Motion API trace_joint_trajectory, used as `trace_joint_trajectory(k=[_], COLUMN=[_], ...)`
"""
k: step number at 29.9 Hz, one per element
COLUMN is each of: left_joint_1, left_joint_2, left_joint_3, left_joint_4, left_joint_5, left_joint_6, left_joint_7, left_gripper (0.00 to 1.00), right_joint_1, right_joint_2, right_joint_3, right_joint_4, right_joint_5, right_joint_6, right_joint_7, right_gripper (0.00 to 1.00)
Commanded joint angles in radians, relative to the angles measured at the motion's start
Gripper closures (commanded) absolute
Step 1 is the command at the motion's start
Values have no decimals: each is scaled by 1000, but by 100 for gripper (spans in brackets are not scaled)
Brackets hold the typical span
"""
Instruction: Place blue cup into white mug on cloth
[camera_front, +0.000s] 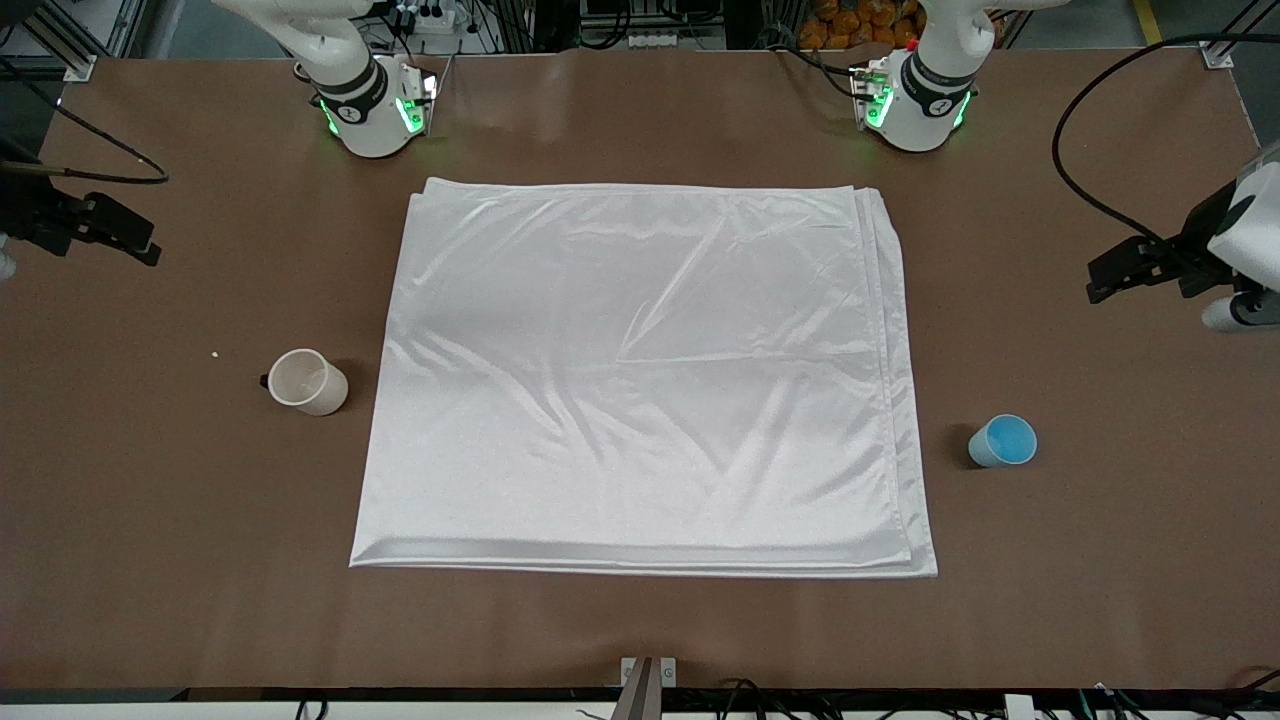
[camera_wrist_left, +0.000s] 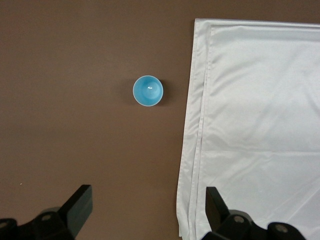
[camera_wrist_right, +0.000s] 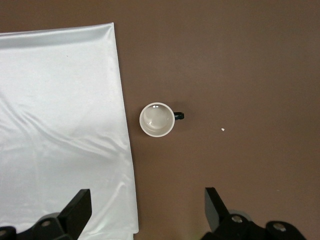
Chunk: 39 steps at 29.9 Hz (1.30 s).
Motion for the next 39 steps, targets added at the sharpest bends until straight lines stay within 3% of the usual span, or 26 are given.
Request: trace_joint_trajectory(k=[1,8,15,22,33,39], left_joint_1=[8,45,94,117,131,131], left_joint_2=[19,43,135,244,346,378], left_joint_3=[-1,-2,-4,-2,-4,-4], left_joint_4=[-89,-269,-387,-406,-400,-395], left_joint_5=[26,22,25,23,26,26], left_joint_6=[117,363,593,659,803,852], left_joint_7=[-1,5,84,88,88,89], left_gripper=[0,0,0,0,0,0], right_joint_1=[6,11,-9,-34,-46,-64], right_joint_2=[-8,-10,-4,-2,3,16], right_joint_3=[5,4,-1,-1,-1,-1], right_joint_4=[-57,-141,-236,-307,-447,-479], right_joint_5=[17,16,16,16,16,16], right_joint_6=[58,144,250,304,489,502], right_joint_7=[-10,-85,-234,-321,-528,-681], right_gripper=[0,0,0,0,0,0])
